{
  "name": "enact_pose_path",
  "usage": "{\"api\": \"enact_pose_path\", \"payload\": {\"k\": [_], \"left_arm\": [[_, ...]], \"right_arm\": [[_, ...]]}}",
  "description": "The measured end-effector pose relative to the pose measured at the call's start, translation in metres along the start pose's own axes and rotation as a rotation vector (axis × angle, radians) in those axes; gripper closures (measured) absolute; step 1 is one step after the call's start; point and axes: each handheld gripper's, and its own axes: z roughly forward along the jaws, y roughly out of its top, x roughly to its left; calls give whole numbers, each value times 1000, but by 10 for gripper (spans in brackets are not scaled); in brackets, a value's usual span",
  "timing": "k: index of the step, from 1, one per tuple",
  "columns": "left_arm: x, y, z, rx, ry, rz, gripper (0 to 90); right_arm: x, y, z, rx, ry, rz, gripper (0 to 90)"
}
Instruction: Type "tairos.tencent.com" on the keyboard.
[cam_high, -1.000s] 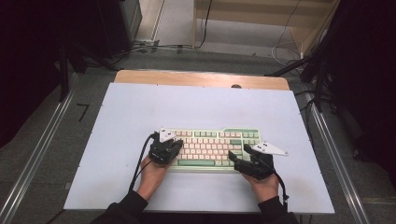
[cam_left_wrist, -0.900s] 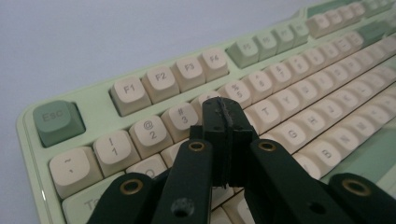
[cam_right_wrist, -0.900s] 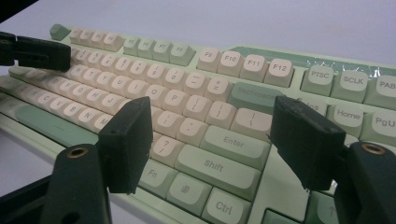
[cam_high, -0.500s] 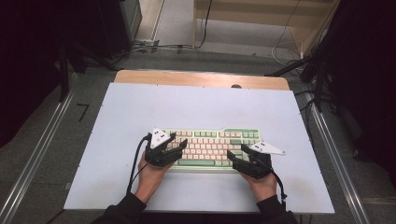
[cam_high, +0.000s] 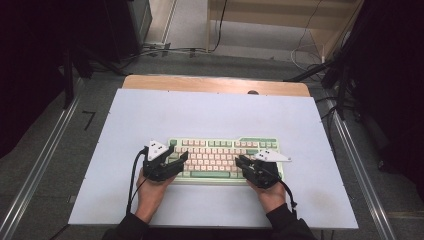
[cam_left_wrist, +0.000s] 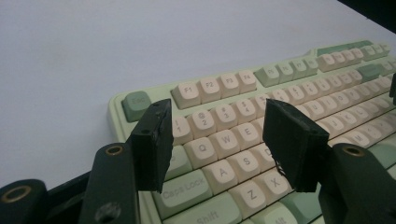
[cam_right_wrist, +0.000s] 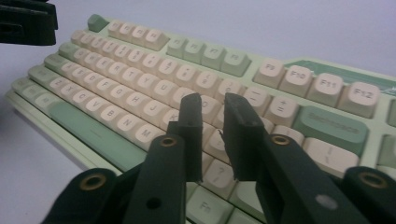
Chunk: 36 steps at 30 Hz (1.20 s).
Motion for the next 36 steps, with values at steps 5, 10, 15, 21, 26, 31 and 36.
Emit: {"api": "enact_pose_path", "payload": {"k": [5,10,15,21,26,31,36], "left_arm": [[4,-3,-6,-3,18,-11,433],[6,-6,-10,-2,23,-18,433],[6,-7,-11,-1,23,-21,433],[5,-7,-10,-1,19,-19,434],[5,-6,-9,-1,15,-17,434],[5,-7,-9,2,12,-19,433],[5,-7,-9,3,8,-22,433]], "right_arm": [[8,3,8,14,33,-19,876],[15,5,15,29,54,-34,877],[22,6,21,41,70,-41,877],[30,6,27,52,86,-63,876],[35,6,31,59,98,-73,877],[40,5,36,70,108,-91,876],[42,5,39,79,110,-102,876]]}}
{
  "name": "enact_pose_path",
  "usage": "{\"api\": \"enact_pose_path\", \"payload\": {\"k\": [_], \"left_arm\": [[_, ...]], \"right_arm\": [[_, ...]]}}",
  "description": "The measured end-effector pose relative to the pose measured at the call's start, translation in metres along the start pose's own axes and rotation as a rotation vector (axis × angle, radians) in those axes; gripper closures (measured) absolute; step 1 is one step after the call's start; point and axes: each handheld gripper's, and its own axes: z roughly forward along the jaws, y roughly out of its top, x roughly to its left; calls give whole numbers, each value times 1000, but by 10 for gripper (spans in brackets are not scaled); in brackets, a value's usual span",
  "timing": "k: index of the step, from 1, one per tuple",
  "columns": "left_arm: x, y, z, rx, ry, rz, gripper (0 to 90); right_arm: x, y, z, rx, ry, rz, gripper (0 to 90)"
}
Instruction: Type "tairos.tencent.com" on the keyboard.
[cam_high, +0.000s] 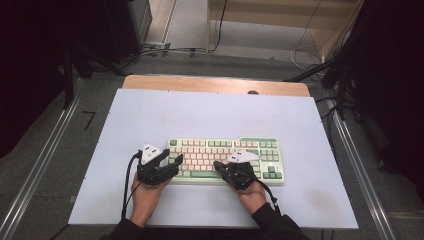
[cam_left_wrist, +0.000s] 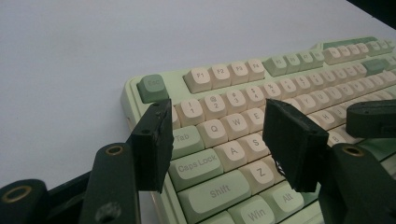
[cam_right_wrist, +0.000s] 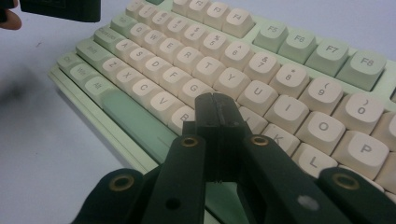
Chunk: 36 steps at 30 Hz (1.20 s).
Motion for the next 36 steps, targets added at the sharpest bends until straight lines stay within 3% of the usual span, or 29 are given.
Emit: {"api": "enact_pose_path", "payload": {"k": [8,12,15,17,20,26,36], "left_arm": [[-1,0,0,5,-1,4,433],[-1,0,0,5,-3,3,432],[0,0,-1,7,-5,5,433],[-1,0,-1,6,-6,6,435],[-2,0,-1,-4,-24,14,574],[-9,1,3,25,-101,51,900],[-24,2,15,78,-167,99,900]], "right_arm": [[-3,0,1,12,3,16,874],[-6,3,-8,-33,21,39,698],[-16,7,-18,-68,-1,58,483],[-24,8,-25,-89,-27,73,398],[-36,7,-34,-113,-64,99,322],[-51,3,-45,-123,-120,139,296],[-58,-2,-52,-122,-149,155,298]]}}
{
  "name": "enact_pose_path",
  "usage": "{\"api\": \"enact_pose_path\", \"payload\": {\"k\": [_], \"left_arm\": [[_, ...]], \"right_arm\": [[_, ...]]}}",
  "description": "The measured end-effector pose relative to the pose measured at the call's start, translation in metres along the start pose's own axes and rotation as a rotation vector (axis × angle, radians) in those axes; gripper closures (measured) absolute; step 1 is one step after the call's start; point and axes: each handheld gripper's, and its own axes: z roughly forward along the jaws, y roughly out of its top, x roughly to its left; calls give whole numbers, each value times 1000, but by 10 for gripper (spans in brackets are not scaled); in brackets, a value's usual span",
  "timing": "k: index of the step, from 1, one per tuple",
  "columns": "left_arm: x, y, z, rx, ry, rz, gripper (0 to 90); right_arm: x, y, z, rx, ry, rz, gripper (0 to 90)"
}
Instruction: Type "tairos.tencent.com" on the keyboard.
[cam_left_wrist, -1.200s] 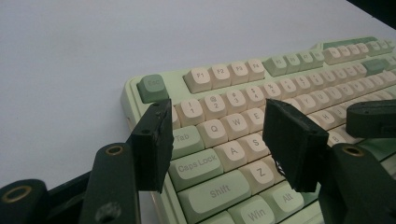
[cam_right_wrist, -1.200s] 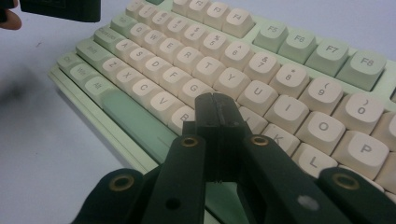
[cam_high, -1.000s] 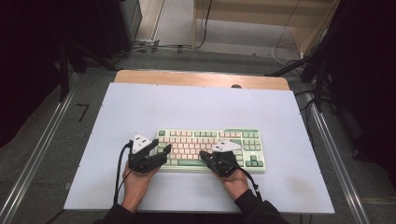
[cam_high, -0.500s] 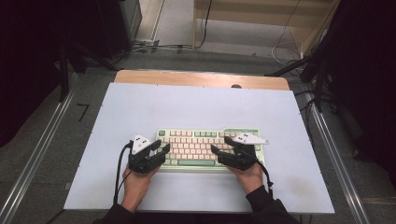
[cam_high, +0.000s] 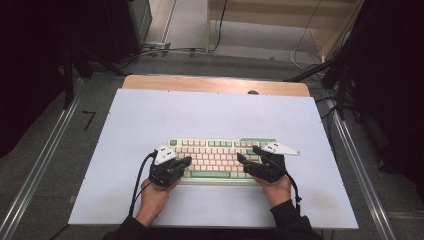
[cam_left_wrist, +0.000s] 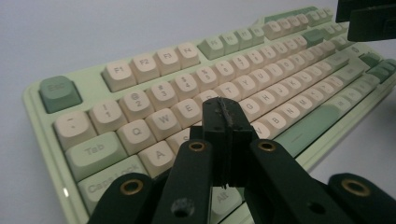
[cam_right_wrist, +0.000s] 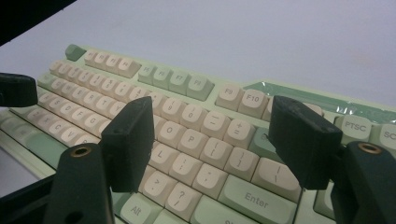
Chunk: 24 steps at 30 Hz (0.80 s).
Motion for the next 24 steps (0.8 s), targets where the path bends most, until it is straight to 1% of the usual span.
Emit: {"api": "enact_pose_path", "payload": {"k": [3,7,9,13,20,22,24], "left_arm": [[-4,1,6,12,-14,9,900],[-9,2,13,40,-29,25,900],[-11,3,16,53,-27,35,900],[-13,3,21,82,-32,39,900],[-15,4,23,107,-12,50,900],[-15,4,24,119,-13,51,900],[-15,3,24,119,-13,52,900]], "right_arm": [[0,-3,-1,8,-5,0,298],[-2,-5,-5,7,-15,8,298],[-4,-7,-7,9,-24,11,298],[-8,-9,-12,3,-37,27,298],[-10,-12,-15,8,-51,35,297],[-10,-12,-15,9,-52,34,297],[-10,-12,-15,8,-52,33,297]]}}
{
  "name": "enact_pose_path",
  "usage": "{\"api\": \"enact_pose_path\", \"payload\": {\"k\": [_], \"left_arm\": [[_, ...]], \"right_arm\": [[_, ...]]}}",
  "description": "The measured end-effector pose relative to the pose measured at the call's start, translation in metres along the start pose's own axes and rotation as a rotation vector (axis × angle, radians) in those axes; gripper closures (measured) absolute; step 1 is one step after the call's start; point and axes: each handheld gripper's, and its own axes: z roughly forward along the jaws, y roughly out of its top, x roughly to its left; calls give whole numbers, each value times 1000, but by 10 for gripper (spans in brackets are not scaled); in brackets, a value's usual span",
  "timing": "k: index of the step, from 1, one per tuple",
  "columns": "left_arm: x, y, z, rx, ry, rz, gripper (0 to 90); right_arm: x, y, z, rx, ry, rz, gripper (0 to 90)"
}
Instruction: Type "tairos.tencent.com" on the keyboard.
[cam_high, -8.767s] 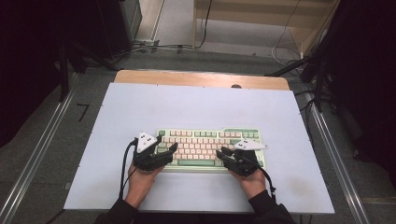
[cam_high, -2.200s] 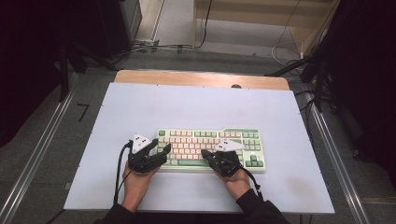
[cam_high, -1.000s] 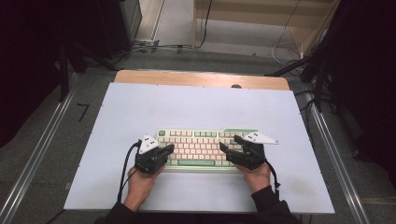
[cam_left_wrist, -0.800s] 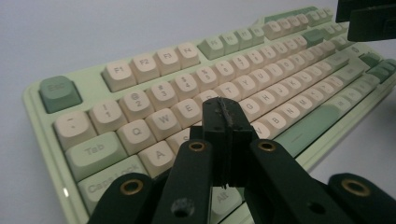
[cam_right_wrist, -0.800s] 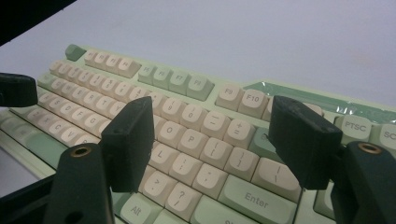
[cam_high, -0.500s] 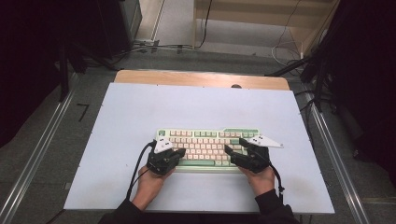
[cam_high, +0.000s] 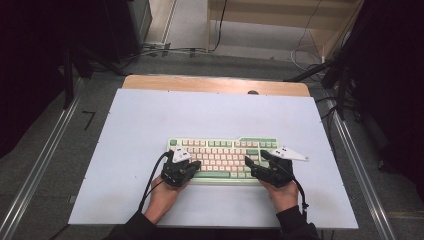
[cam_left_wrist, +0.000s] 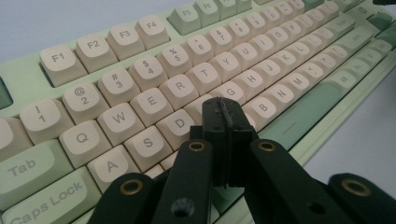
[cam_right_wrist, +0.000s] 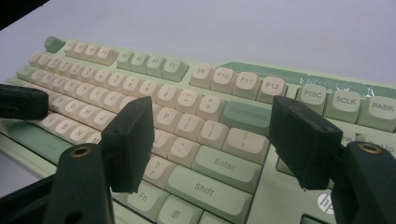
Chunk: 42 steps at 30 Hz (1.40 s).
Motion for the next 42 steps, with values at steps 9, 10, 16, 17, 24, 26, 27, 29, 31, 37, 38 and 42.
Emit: {"api": "enact_pose_path", "payload": {"k": [9,10,16,17,24,26,27,29,31,37,38,42], "left_arm": [[3,0,-5,-44,-15,-24,875],[3,0,-7,-50,-12,-29,872],[12,-1,-16,-100,18,-63,808],[13,-1,-17,-107,29,-70,772],[24,-3,-25,-139,86,-100,627],[26,-3,-26,-144,100,-104,611],[27,-3,-27,-143,105,-106,593],[29,-3,-27,-144,116,-112,586],[31,-3,-26,-144,128,-111,547],[35,1,-25,-151,147,-117,451],[36,1,-24,-153,150,-119,442],[37,3,-23,-158,161,-119,409]], "right_arm": [[3,1,2,4,6,-12,297],[3,1,3,5,6,-12,297],[5,2,5,6,15,-18,297],[6,2,6,8,17,-21,297],[9,4,10,12,28,-33,296],[10,4,11,13,30,-34,296],[11,4,11,14,31,-35,296],[11,4,11,14,32,-37,296],[12,4,11,16,32,-36,296],[11,3,11,17,28,-38,293],[11,3,11,17,29,-38,293],[11,3,11,19,28,-36,292]]}}
